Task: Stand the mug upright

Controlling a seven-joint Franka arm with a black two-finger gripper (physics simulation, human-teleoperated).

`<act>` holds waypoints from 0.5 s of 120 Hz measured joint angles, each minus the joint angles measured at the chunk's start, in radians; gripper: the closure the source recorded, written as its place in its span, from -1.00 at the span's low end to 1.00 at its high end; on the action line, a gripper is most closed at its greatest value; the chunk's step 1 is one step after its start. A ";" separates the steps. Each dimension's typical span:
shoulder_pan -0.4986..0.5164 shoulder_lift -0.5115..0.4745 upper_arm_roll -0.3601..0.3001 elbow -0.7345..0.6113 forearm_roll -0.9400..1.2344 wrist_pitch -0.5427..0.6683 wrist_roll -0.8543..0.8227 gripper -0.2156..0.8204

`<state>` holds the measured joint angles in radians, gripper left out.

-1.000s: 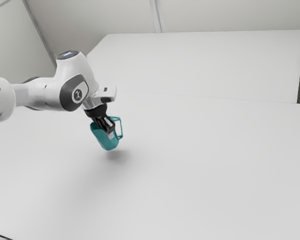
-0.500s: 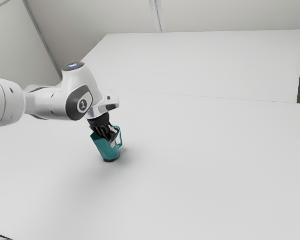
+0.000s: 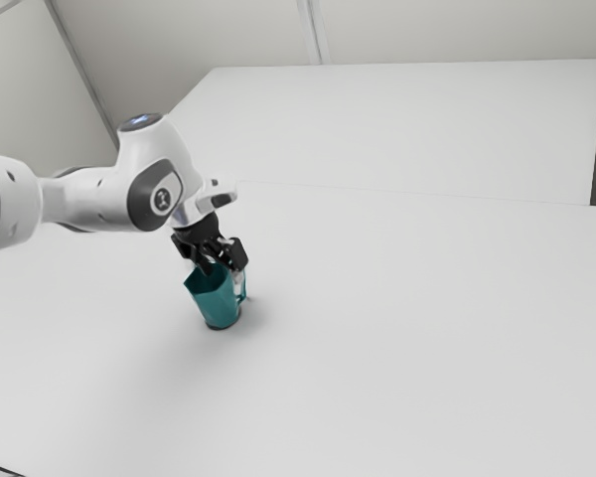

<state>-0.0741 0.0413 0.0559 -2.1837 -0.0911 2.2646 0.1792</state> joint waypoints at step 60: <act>-0.025 0.034 -0.003 0.513 0.047 -0.386 -0.002 -0.55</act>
<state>-0.0995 0.0749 0.0534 -1.6703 -0.0436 1.8786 0.1775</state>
